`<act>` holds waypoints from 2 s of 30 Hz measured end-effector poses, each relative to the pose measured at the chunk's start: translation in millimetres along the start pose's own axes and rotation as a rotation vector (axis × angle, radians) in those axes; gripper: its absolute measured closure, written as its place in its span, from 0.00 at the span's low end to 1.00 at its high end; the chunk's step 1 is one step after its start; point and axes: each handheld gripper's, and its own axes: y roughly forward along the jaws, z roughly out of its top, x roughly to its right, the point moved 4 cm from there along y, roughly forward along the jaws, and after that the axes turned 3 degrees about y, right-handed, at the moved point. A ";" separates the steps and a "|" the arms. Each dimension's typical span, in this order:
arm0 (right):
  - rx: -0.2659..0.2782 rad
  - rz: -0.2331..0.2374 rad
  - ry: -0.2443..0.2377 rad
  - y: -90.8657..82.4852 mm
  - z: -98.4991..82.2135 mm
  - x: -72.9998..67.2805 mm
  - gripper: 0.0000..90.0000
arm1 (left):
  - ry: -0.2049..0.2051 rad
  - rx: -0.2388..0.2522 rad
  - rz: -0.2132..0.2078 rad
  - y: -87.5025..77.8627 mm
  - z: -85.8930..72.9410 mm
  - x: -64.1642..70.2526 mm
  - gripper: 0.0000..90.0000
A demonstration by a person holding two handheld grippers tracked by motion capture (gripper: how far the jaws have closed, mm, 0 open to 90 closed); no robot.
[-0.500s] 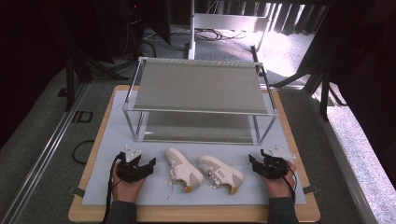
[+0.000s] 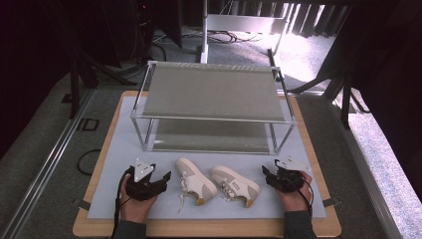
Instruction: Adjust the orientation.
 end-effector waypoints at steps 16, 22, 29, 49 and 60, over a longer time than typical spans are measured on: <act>0.006 -0.001 0.014 -0.3 -1.6 2.4 0.49 | 0.085 0.054 -0.120 -18.9 1.2 37.9 0.47; 0.003 -0.002 0.010 0.5 -2.0 1.7 0.49 | 0.090 0.065 -0.158 -25.2 1.0 46.7 0.45; 0.001 -0.002 0.004 0.8 -2.0 0.4 0.49 | 0.111 0.058 -0.192 -22.9 -2.6 61.1 0.40; 0.007 -0.016 0.012 -0.3 -2.7 4.2 0.48 | 0.111 -0.022 -0.132 8.6 -12.9 78.8 0.27; 0.003 -0.019 0.013 0.4 -4.0 5.4 0.48 | 0.053 -0.032 -0.121 20.5 -10.4 73.3 0.30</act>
